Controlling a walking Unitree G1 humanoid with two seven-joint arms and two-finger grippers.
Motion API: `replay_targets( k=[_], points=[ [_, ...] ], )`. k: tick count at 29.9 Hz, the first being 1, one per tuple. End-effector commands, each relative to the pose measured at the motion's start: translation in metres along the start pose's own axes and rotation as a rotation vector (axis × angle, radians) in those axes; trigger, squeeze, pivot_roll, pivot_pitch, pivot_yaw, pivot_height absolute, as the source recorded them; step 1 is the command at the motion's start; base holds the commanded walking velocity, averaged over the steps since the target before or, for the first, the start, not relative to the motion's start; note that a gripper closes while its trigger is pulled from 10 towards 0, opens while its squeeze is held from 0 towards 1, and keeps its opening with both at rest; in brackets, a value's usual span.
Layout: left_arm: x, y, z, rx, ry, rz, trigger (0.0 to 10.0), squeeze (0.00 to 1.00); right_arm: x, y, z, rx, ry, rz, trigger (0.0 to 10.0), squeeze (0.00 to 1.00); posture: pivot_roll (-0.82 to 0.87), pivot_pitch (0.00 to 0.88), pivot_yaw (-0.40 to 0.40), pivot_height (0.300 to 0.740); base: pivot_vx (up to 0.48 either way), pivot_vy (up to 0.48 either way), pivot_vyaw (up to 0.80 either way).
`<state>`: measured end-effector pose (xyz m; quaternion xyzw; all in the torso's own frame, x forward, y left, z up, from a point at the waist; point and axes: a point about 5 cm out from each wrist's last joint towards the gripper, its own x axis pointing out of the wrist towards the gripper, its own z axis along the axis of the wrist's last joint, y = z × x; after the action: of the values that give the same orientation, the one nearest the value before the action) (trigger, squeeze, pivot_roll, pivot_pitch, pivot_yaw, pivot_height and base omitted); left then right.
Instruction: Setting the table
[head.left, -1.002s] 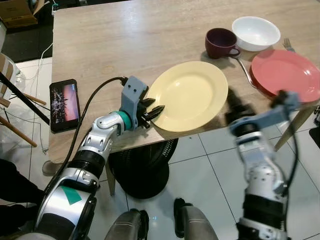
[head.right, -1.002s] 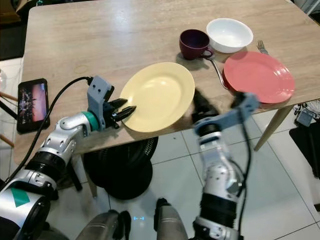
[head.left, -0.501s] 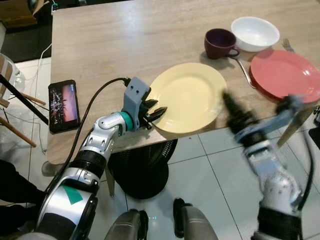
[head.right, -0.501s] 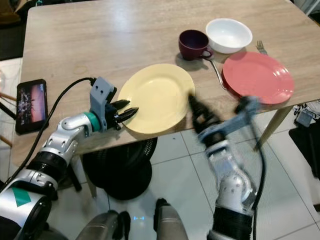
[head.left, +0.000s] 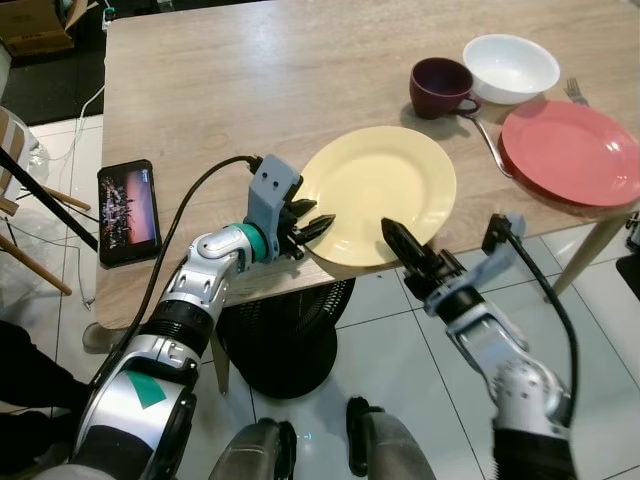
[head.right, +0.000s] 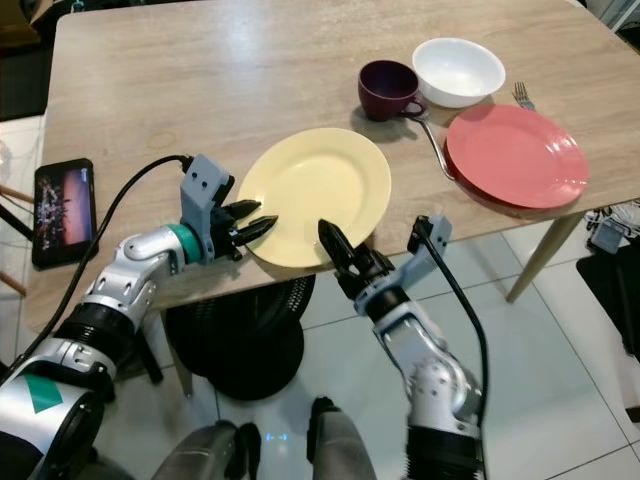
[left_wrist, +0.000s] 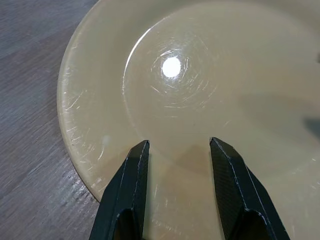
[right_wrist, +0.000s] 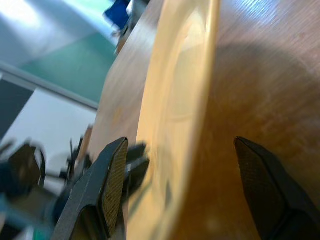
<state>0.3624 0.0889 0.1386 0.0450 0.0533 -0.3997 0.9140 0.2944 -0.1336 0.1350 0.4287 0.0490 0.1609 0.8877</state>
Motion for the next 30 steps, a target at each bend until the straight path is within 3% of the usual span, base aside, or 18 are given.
replay_targets(
  k=[1, 4, 5, 6, 7, 9, 13, 25, 30],
  points=[
    [-0.006, -0.005, -0.032, -0.062, 0.126, -0.003, 10.0, 0.0, -0.005, -0.015, -0.01, 0.017, 0.038, -0.08, 10.0, 0.0, -0.05, 0.14, 0.056, 0.74, 0.0, 0.0, 0.0],
    [-0.007, -0.004, -0.033, -0.059, 0.129, -0.003, 10.0, 0.0, 0.006, -0.009, -0.015, 0.091, 0.018, -0.096, 10.0, 0.0, -0.04, 0.143, 0.056, 0.74, 0.0, 0.0, 0.0],
    [-0.007, -0.004, -0.033, -0.058, 0.13, -0.002, 10.0, 0.0, 0.01, -0.007, -0.016, 0.107, 0.016, -0.093, 9.0, 0.0, -0.04, 0.144, 0.053, 0.74, 0.0, 0.0, 0.0],
    [-0.007, -0.004, -0.033, -0.058, 0.13, -0.002, 10.0, 0.0, 0.01, -0.007, -0.016, 0.107, 0.016, -0.093, 9.0, 0.0, -0.04, 0.144, 0.053, 0.74, 0.0, 0.0, 0.0],
    [-0.008, -0.004, -0.033, -0.057, 0.131, -0.001, 10.0, 0.0, 0.011, -0.005, -0.016, 0.118, 0.013, -0.092, 4.2, 0.0, -0.04, 0.144, 0.053, 0.74, 0.0, 0.0, 0.0],
    [-0.008, -0.003, -0.033, -0.057, 0.13, 0.002, 10.0, 0.0, 0.013, -0.005, -0.016, 0.131, 0.001, -0.088, 0.0, 0.0, -0.04, 0.146, 0.05, 0.74, 0.0, 0.0, 0.0],
    [-0.008, -0.003, -0.033, -0.06, 0.127, 0.004, 10.0, 0.0, 0.013, -0.005, -0.014, 0.15, -0.029, -0.091, 0.0, 0.0, -0.04, 0.146, 0.05, 0.74, 0.0, 0.0, 0.0],
    [-0.005, -0.003, -0.031, -0.063, 0.116, 0.006, 10.0, 0.0, 0.013, -0.007, -0.004, 0.089, -0.087, -0.101, 0.0, 0.0, -0.04, 0.139, 0.051, 0.74, 0.0, 0.0, 0.0],
    [-0.002, -0.002, -0.012, -0.042, 0.024, 0.005, 10.0, 0.0, 0.01, 0.001, 0.006, 0.079, -0.141, -0.048, 0.0, 0.0, -0.04, 0.137, 0.052, 0.74, 0.0, 0.0, 0.0]
  ],
)
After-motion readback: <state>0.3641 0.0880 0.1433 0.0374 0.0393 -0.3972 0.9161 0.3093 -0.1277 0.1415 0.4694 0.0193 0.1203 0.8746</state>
